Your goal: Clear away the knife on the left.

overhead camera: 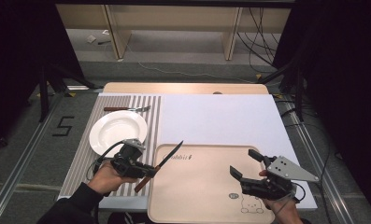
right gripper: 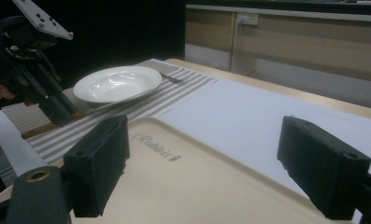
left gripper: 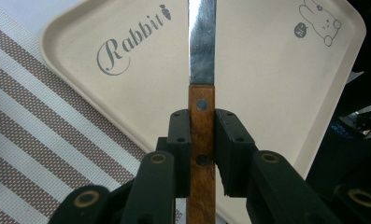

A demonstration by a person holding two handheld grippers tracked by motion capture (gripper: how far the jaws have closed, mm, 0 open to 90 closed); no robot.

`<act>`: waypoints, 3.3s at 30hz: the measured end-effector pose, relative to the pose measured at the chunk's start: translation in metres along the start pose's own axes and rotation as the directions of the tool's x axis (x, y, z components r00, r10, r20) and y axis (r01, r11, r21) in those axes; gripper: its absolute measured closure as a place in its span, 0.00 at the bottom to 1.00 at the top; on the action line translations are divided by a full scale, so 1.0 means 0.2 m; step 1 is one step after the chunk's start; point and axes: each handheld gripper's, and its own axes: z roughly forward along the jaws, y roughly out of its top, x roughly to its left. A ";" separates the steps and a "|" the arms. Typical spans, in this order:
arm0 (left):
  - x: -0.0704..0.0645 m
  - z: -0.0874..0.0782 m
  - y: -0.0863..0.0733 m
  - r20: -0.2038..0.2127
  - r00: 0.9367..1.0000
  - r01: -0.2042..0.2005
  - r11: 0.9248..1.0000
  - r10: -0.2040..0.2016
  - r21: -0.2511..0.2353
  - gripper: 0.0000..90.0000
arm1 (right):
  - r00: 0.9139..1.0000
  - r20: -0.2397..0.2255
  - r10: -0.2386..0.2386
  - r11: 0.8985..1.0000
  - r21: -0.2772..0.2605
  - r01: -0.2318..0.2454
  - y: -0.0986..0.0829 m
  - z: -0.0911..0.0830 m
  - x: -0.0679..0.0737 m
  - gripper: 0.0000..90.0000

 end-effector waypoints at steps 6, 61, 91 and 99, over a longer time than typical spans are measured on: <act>-0.04 0.03 0.01 0.039 0.999 -0.006 1.000 0.006 -0.001 0.85 | 1.000 -0.001 0.001 1.000 0.002 -0.001 0.00 0.00 0.00 0.20; -0.17 0.43 -0.01 0.054 0.997 -0.072 0.971 0.061 0.228 0.85 | 1.000 -0.002 -0.002 1.000 -0.002 0.002 0.00 0.00 0.00 0.20; -0.30 0.38 0.03 0.065 0.971 -0.222 0.971 0.228 -0.084 0.38 | 1.000 -0.004 -0.004 1.000 0.001 0.004 0.00 0.00 0.00 0.20; -0.32 0.46 0.04 0.058 0.954 -0.292 0.956 0.293 -0.020 0.55 | 1.000 -0.004 -0.004 1.000 0.001 0.004 0.00 0.00 0.00 0.20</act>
